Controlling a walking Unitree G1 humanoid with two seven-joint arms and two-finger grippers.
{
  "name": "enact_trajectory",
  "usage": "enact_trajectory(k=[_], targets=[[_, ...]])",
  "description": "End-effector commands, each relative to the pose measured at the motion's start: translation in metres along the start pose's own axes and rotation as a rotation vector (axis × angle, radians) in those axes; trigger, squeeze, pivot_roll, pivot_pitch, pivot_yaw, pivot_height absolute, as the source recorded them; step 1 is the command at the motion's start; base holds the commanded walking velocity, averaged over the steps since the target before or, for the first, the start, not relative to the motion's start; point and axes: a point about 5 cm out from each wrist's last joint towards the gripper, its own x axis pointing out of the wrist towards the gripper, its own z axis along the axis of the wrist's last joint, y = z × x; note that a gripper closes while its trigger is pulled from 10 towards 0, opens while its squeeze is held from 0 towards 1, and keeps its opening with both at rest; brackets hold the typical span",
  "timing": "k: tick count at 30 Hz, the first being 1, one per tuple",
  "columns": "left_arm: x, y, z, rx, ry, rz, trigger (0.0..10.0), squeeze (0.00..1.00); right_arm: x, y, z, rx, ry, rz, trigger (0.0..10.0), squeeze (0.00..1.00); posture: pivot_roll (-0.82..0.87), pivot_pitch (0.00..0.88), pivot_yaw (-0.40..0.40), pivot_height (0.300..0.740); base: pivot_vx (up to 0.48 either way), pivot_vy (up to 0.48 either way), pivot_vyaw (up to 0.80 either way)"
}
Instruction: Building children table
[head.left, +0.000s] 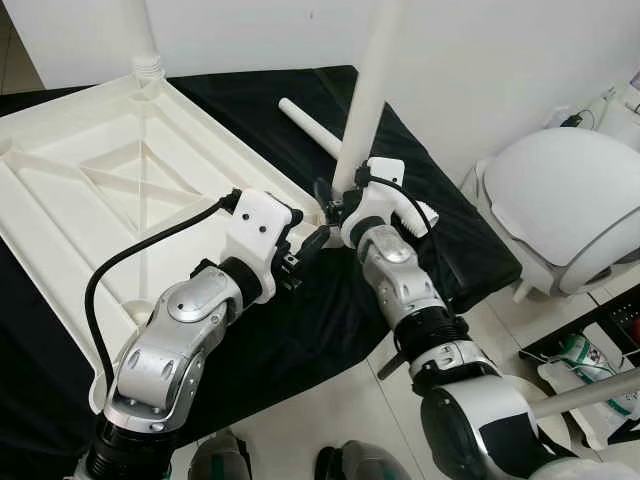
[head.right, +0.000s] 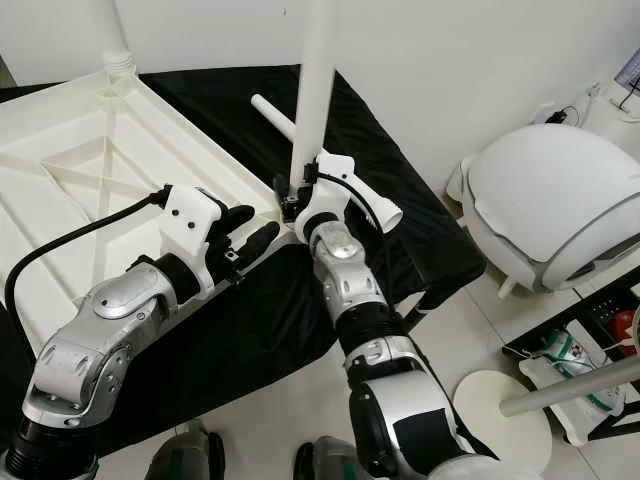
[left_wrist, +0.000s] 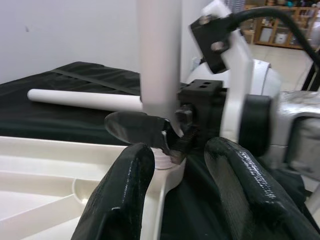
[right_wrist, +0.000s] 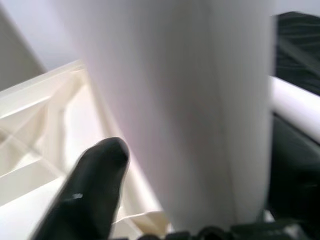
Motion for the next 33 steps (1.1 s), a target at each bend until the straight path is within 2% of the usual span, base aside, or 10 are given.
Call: enact_trajectory(k=[1,5,8,9,13,15,27,31,32,33], targets=[[0.002,-0.003,0.000,-0.003,-0.006,-0.019,10.0,0.00,-0.004,-0.008,0.002,0.004,-0.002,0.031,10.0,1.00,0.03,0.000,-0.088,0.740,0.000,0.000,0.00],[0.003,-0.003,0.001,-0.002,-0.008,-0.020,10.0,0.00,-0.008,-0.024,0.008,-0.064,-0.008,0.149,10.0,1.00,0.03,0.000,-0.087,0.740,0.000,0.000,0.00],[0.003,-0.003,0.001,-0.001,-0.009,-0.021,10.0,0.00,-0.009,-0.028,0.009,-0.089,-0.004,0.187,10.0,1.00,0.03,0.000,-0.086,0.740,0.000,0.000,0.00],[0.004,-0.003,0.001,0.000,-0.010,-0.023,10.0,0.00,-0.010,-0.037,0.010,-0.108,0.010,0.222,10.0,0.00,0.03,0.000,-0.085,0.740,0.000,0.000,0.00],[0.004,-0.002,0.002,0.000,-0.012,-0.025,10.0,0.00,-0.010,-0.054,0.014,-0.150,0.036,0.292,10.0,0.00,0.03,0.000,-0.080,0.740,0.000,0.000,0.00],[0.004,-0.002,0.002,0.000,-0.012,-0.026,10.0,0.00,-0.010,-0.055,0.014,-0.166,0.039,0.304,10.0,0.00,0.03,0.000,-0.080,0.740,0.000,0.000,0.00],[0.004,-0.002,0.003,0.002,-0.014,-0.024,10.0,0.00,-0.005,-0.051,0.013,-0.166,0.073,0.373,10.0,0.00,0.04,0.000,-0.077,0.740,0.000,0.000,0.00],[0.001,-0.002,0.003,-0.003,-0.013,-0.013,10.0,0.00,0.001,-0.042,0.009,-0.173,0.099,0.412,10.0,0.00,0.06,0.014,-0.082,0.740,0.000,0.000,0.00],[0.001,-0.003,0.004,-0.004,-0.012,-0.009,10.0,0.00,0.002,-0.040,0.007,-0.174,0.107,0.418,6.2,0.00,0.06,0.015,-0.084,0.740,0.000,0.000,0.00],[0.000,-0.003,0.004,-0.004,-0.012,-0.006,10.0,0.00,0.002,-0.039,0.006,-0.174,0.110,0.421,6.2,0.00,0.06,0.016,-0.085,0.740,0.000,0.000,0.00]])
